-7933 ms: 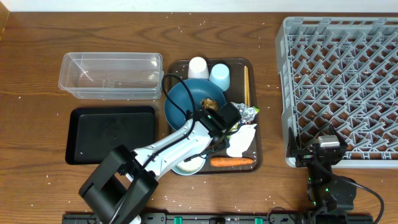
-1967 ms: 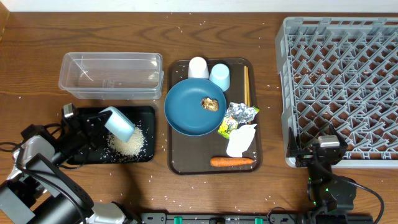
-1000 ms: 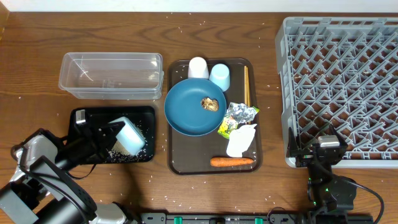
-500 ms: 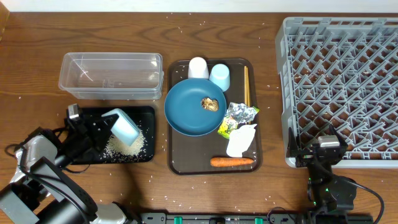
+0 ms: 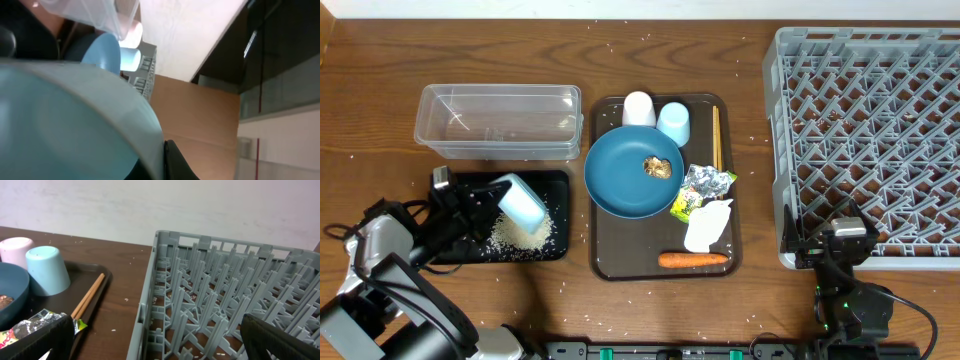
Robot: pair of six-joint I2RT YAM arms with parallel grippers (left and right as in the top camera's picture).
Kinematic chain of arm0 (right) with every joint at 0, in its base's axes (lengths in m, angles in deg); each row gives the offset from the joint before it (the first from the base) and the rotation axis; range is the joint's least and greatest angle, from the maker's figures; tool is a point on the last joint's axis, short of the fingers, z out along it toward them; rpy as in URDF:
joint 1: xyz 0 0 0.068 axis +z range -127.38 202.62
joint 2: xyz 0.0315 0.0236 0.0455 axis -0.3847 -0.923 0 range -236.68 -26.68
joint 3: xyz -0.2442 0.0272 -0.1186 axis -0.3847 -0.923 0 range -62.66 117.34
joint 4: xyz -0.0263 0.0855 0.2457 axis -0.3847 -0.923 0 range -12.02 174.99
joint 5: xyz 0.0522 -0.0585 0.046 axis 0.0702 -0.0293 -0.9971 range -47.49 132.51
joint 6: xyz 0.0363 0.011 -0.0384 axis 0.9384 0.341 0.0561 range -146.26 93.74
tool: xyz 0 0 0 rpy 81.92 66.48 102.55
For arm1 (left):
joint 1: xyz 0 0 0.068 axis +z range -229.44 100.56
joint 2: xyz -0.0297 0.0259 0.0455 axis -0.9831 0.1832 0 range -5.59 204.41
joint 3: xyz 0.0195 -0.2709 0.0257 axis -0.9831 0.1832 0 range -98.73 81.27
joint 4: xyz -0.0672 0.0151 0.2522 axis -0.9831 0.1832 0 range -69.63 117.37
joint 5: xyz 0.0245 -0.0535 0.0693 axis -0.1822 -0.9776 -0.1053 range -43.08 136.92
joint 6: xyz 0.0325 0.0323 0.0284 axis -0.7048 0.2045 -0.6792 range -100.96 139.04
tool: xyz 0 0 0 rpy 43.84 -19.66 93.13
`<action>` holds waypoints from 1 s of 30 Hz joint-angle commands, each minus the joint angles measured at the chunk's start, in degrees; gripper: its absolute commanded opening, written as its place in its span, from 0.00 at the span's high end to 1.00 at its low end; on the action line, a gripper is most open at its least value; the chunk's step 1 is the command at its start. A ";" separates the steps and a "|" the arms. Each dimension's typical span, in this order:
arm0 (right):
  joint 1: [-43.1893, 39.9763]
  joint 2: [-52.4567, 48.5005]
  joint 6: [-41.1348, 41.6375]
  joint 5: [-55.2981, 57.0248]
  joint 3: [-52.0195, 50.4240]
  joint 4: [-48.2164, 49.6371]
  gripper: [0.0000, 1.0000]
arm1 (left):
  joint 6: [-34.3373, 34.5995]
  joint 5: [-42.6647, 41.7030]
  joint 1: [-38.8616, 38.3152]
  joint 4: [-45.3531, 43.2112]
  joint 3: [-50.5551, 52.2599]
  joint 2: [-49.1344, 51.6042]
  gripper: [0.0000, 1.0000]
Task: Sort waste into correct bins and load items into the dishwasher rack
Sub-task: 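Tilt the bowl with the left gripper, pouring rice onto the black tray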
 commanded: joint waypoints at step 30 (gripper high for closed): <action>-0.52 -0.04 -0.33 0.33 -0.09 -0.24 0.01 | 11.56 6.62 -1.84 -15.23 -0.96 -1.27 0.94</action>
